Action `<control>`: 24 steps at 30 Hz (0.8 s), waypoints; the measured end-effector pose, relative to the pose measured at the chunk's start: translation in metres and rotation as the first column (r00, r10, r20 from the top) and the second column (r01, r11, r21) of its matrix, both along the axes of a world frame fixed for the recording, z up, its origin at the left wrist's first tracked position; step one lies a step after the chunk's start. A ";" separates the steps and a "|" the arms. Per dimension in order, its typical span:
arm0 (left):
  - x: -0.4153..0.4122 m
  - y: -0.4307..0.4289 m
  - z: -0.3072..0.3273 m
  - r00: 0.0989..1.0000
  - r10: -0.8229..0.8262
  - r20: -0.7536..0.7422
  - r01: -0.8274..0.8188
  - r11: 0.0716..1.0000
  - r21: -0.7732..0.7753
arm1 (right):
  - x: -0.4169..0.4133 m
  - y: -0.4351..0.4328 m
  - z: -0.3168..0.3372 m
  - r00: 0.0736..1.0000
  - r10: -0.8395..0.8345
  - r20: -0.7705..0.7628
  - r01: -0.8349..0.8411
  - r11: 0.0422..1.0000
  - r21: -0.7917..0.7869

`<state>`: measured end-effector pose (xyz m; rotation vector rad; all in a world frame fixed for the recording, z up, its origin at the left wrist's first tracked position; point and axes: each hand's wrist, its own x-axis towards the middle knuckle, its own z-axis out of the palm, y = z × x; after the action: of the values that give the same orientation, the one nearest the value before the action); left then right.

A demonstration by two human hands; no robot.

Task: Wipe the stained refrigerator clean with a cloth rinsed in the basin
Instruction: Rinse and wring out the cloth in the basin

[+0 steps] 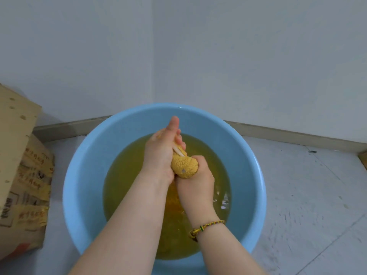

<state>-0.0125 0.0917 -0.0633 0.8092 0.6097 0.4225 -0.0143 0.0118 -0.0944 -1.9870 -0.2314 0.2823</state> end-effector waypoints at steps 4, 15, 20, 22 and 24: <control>0.003 0.001 0.000 0.998 -0.058 -0.022 0.059 0.995 0.081 | 0.005 0.004 -0.002 0.988 0.130 -0.088 -0.136 0.988 -0.076; -0.001 -0.002 -0.003 0.953 -0.286 0.104 0.272 0.953 0.131 | 0.011 -0.016 -0.002 0.767 0.370 -0.525 -0.307 0.929 0.206; -0.008 0.007 0.007 0.883 -0.377 0.281 0.424 0.896 -0.131 | 0.027 -0.023 0.004 0.939 0.342 0.009 -0.337 0.928 -0.159; -0.012 0.003 0.005 0.895 -0.343 0.285 0.413 0.878 -0.242 | 0.034 -0.031 0.009 0.890 0.371 0.264 -0.252 0.884 -0.393; -0.018 0.001 -0.003 0.892 -0.407 0.197 0.447 0.855 -0.261 | 0.047 -0.041 0.006 0.662 0.423 0.619 -0.106 0.870 -0.481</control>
<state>-0.0308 0.0923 -0.0661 0.5937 0.3384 -0.0298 0.0331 -0.0293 -0.0881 -2.4026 -1.0636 -0.3139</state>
